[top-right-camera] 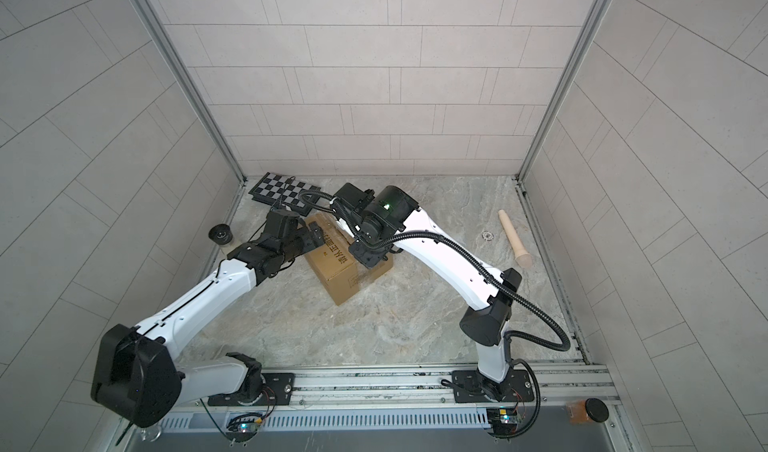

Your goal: Unpack the express box

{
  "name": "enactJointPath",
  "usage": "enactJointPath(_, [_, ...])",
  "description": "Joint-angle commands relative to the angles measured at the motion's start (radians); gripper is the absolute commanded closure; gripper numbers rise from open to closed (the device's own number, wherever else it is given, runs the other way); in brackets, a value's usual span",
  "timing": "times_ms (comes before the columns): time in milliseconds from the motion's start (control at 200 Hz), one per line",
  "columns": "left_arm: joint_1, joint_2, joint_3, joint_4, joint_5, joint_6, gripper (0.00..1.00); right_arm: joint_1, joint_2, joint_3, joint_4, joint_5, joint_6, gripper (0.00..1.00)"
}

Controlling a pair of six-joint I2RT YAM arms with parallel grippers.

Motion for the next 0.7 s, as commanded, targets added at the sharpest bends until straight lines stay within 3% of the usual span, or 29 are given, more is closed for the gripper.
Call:
enactJointPath(0, [0.013, 0.048, -0.055, -0.190, -0.082, 0.018, 0.01, 0.016, 0.081, 0.029, -0.090, -0.083, -0.019, 1.00])
enactJointPath(696, [0.013, 0.081, -0.075, -0.173, -0.090, 0.008, 0.01, 0.016, -0.101, -0.048, -0.201, 0.028, 0.036, 1.00])
